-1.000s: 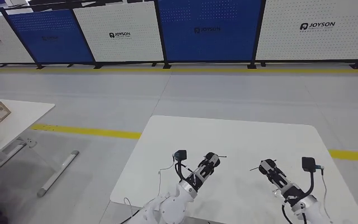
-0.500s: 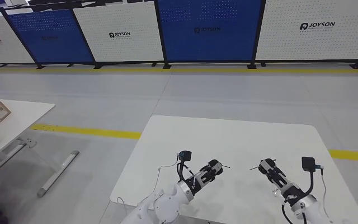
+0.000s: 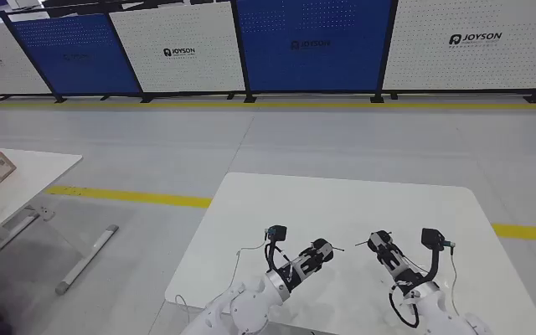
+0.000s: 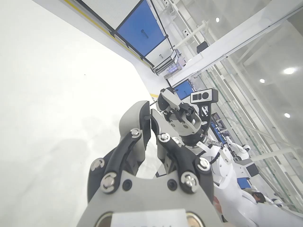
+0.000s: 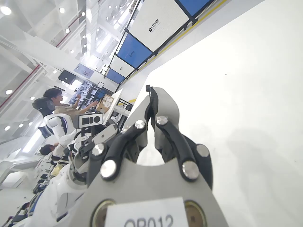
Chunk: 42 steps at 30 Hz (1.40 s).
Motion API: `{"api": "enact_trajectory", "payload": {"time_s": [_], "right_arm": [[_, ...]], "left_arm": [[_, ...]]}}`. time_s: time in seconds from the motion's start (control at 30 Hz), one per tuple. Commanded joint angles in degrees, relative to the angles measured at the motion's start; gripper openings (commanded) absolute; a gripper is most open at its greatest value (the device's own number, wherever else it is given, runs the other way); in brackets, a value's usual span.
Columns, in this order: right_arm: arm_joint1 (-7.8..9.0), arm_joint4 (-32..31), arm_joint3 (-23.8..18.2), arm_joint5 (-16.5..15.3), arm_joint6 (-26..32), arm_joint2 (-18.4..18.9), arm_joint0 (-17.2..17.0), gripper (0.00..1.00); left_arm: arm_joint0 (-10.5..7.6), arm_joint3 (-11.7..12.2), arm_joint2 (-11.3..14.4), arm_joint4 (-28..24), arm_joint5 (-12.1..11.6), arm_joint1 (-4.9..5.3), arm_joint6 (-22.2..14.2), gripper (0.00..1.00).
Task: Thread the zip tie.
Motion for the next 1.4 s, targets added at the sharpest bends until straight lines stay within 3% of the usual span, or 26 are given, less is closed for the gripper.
{"api": "enact_trajectory", "payload": {"time_s": [0.0, 0.53, 0.73, 0.83, 0.93, 1.37], "right_arm": [[0.00, 0.0, 0.0, 0.0, 0.0, 0.0, 0.0, 0.00], [0.00, 0.0, 0.0, 0.0, 0.0, 0.0, 0.0, 0.00], [-0.32, 0.5, 0.3, -3.8, 0.5, 0.5, -0.9, 0.00], [-0.63, -0.3, 0.0, -3.1, 2.5, -0.1, 0.1, 0.00], [-1.07, -1.2, 0.2, -0.2, 4.6, -1.2, 2.0, 0.00], [-1.07, -1.2, 0.2, -0.2, 4.6, -1.2, 2.0, 0.00]], "left_arm": [[0.00, 0.0, 0.0, 0.0, 0.0, 0.00, 0.0, 0.00], [0.00, 0.0, 0.0, 0.0, 0.0, 0.00, 0.0, 0.00], [0.00, 0.0, 0.0, 0.0, 0.0, 0.00, 0.0, 0.00], [0.00, 0.0, 0.0, 0.0, 0.0, 0.00, 0.0, 0.00], [0.00, 0.0, 0.0, 0.0, 0.0, 0.00, 0.0, 0.00], [0.00, 0.0, 0.0, 0.0, 0.0, 0.00, 0.0, 0.00]]}}
